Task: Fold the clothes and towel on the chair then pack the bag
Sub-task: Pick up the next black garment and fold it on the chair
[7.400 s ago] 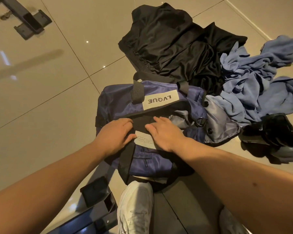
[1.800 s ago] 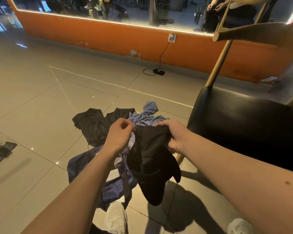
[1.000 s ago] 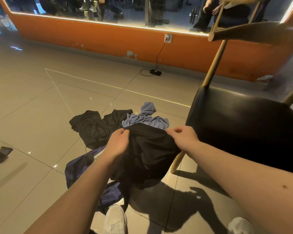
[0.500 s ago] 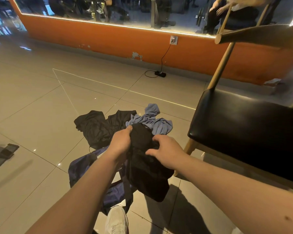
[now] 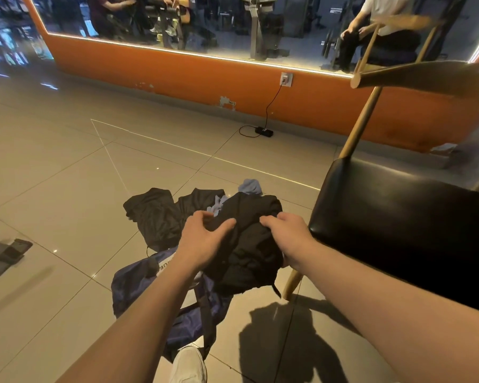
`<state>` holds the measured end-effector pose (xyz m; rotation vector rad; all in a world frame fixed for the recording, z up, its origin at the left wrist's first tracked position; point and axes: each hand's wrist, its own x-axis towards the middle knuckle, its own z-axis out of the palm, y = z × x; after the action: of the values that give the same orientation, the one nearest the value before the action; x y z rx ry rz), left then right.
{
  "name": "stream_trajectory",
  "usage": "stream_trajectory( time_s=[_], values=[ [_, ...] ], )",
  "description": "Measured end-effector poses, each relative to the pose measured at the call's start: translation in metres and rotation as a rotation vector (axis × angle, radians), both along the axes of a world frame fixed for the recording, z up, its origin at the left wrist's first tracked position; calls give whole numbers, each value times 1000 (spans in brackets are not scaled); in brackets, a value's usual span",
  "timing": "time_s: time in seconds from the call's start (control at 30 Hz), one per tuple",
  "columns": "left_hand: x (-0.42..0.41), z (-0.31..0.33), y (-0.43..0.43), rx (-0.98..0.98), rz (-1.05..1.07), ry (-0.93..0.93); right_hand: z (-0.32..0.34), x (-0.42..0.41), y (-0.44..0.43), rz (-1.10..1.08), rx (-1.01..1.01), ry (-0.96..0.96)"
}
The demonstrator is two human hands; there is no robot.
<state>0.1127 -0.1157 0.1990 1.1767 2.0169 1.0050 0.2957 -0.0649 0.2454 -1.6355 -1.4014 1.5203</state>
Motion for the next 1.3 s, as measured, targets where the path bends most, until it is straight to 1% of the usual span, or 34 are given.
stream_trajectory(
  time_s=[0.07,0.1,0.17,0.23,0.27,0.3,0.33,0.37,0.4,0.43,0.47,0.5,0.53,0.57,0.63,0.7,0.73,0.77,0.8,0.83,0.87,0.9,0.93,1.0,1.03,1.07,1.13,1.17,1.2,1.23,1.3],
  values=[
    [-2,1,-3,-8,-25,4,4,2,1,-49,-60,67],
    [-4,-3,-3,-34,-43,35,5,3,2,-72,-81,101],
    [-8,-10,0,-28,-5,50,5,5,2,-104,-94,151],
    [-13,-11,6,-55,85,2,2,8,4,-145,-98,222],
    [-16,-7,7,-75,109,-62,3,10,3,-162,-109,262],
    [-19,-8,8,-170,106,-75,3,11,2,-174,-125,299],
    [-21,-4,6,-230,134,-154,3,12,0,-188,-148,338],
    [-28,-13,12,-303,172,-133,3,14,-1,-207,-177,382],
    [-34,-18,15,-291,236,-202,5,16,-3,-231,-208,434],
    [-43,-24,17,-239,372,-468,5,19,-3,-263,-231,483],
    [-50,-26,17,-178,463,-793,7,22,-3,-302,-246,529],
    [-56,-30,16,-113,491,-996,8,26,-2,-343,-253,573],
    [-61,-34,15,-55,558,-1120,10,29,-1,-383,-257,616],
    [-64,-38,16,-38,608,-1225,12,32,1,-419,-257,659],
    [-59,-35,14,-79,661,-1217,15,36,4,-469,-252,724],
    [-49,-34,10,-150,590,-1104,17,38,4,-487,-262,751],
    [-45,-34,9,-209,531,-980,17,38,4,-481,-268,740],
    [-44,-34,11,-261,445,-794,16,37,4,-466,-266,715],
    [-41,-32,12,-291,375,-519,16,35,4,-444,-261,689],
    [-40,-32,14,-236,346,-283,15,34,5,-414,-249,660],
    [-37,-27,13,-115,345,-147,15,33,6,-381,-239,631],
    [-32,-20,11,16,302,-121,15,31,6,-346,-234,600],
    [-25,-11,7,110,201,-125,16,28,6,-311,-237,576],
    [-7,1,4,116,-165,-136,18,24,5,-249,-246,529],
    [-1,2,3,90,-310,-110,17,21,6,-224,-247,504],
    [3,-1,4,83,-387,-57,15,19,6,-205,-250,478],
    [3,-3,5,79,-342,69,14,17,8,-170,-248,438],
    [2,-2,4,71,-289,97,13,18,10,-149,-237,426],
    [1,0,4,63,-235,105,12,20,12,-121,-213,404],
    [1,4,3,63,-188,83,11,22,14,-82,-164,343],
    [0,9,3,64,-83,8,8,29,17,23,-7,145]
  ],
)
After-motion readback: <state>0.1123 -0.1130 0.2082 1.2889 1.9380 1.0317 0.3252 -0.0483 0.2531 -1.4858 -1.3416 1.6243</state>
